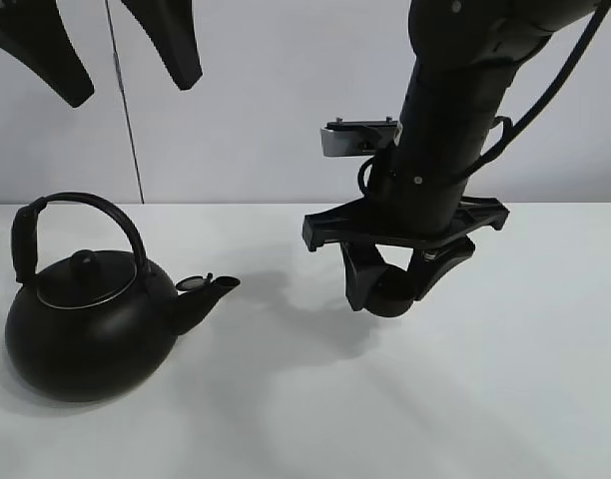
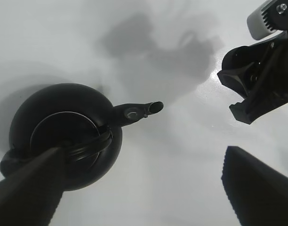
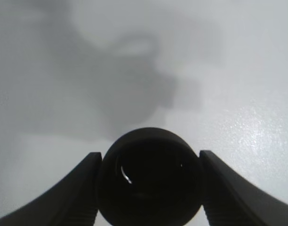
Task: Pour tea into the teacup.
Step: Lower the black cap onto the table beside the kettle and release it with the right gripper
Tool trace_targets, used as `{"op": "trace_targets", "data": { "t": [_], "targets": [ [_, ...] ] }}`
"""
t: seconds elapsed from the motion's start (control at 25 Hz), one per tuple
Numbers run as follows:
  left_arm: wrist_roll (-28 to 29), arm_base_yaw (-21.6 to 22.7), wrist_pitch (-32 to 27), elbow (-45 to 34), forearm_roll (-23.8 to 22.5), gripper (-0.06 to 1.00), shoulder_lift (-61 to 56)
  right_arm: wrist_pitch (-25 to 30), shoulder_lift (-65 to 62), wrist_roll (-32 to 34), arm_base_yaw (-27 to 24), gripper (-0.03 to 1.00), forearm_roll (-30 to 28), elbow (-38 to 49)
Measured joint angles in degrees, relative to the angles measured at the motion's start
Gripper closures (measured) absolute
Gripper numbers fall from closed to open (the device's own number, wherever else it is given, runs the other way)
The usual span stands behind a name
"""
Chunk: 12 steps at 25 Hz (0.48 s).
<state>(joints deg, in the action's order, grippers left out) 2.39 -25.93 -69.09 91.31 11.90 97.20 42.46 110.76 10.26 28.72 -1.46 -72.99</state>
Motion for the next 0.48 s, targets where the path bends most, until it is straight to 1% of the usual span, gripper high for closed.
{"op": "trace_targets", "data": {
  "t": [0.2,0.4,0.48],
  "targets": [
    [0.0,0.0,0.1,0.0,0.0,0.3,0.0,0.3,0.9,-1.8,2.3,0.57,1.5,-2.0],
    [0.0,0.0,0.1,0.0,0.0,0.3,0.0,0.2,5.0,-2.3,5.6,0.57,1.5,-5.2],
    [0.0,0.0,0.1,0.0,0.0,0.3,0.0,0.2,6.4,-2.4,6.1,0.57,1.1,-5.9]
  ]
}}
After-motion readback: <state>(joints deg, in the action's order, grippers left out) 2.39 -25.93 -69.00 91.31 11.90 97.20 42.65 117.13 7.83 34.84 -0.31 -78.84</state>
